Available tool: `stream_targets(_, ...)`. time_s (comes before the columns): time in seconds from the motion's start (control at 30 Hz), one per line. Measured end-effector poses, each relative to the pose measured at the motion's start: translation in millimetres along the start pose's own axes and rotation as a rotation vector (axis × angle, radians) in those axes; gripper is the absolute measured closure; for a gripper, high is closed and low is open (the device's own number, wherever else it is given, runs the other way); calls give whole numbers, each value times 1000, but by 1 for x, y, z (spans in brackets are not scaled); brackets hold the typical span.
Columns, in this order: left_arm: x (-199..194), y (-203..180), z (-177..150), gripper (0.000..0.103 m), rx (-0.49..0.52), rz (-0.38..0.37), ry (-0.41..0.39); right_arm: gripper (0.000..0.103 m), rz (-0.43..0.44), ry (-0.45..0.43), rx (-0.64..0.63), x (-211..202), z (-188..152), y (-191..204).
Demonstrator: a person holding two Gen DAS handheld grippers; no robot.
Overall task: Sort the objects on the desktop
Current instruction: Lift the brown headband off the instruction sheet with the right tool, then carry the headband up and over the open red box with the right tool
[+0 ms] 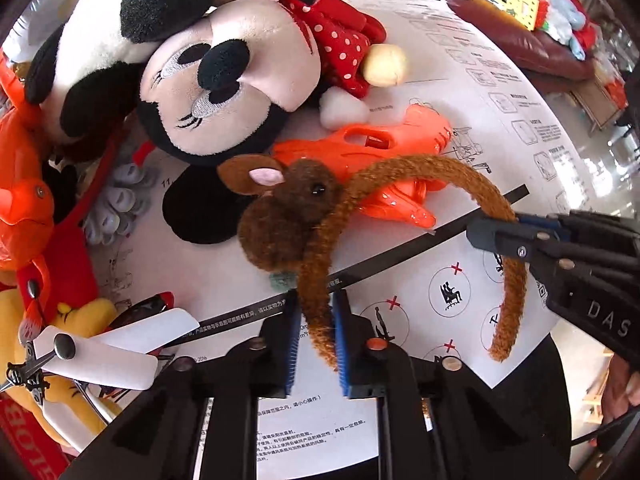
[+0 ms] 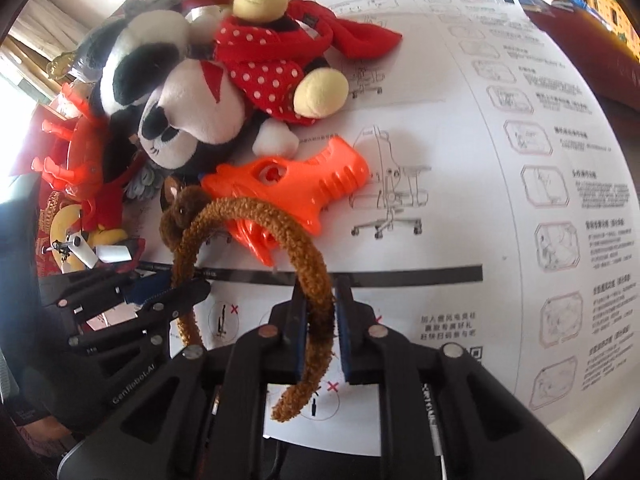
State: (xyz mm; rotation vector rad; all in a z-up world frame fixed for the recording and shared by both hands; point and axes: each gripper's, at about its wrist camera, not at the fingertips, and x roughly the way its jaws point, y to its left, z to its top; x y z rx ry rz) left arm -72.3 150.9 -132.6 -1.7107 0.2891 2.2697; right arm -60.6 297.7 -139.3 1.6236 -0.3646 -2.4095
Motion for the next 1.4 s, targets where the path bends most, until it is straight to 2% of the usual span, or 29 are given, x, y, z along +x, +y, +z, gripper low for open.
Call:
stream_targets(0.2,1,2,3,92,2,-6,0,86,-20,3,-21,1,5,4)
stream_targets(0.27,0,1,3,92,9,-3,-2,83,-34,6,-33,2,7,8)
stream_targets(0.33,0,1,3,92,20,1,0,75,-51,11,-49,4,10,12)
stream_targets(0.4,-1,1,4,92,30,4,2,79,-65,9,-61,6,11,16)
stream_targets(0.43,-2,2,4,92,31,6,1,89,-63,5,-63,5,11,17)
stream_targets(0.47,-5,5,3,92,31,6,-5,91,-56,-3,-60,2,10,17)
stream_targets(0.67,-20,19,2,93,22,-9,-39,93,-15,-41,-47,-13,2,24)
stream_targets(0.87,-31,31,2,94,12,-32,-61,93,13,-41,-63,-17,-2,38)
stream_targets(1.13,-43,41,3,94,1,-68,-87,93,1,-34,-60,-15,2,46)
stream_targets(1.4,-65,46,-6,94,-17,-102,-129,93,-16,-72,-78,-39,0,60)
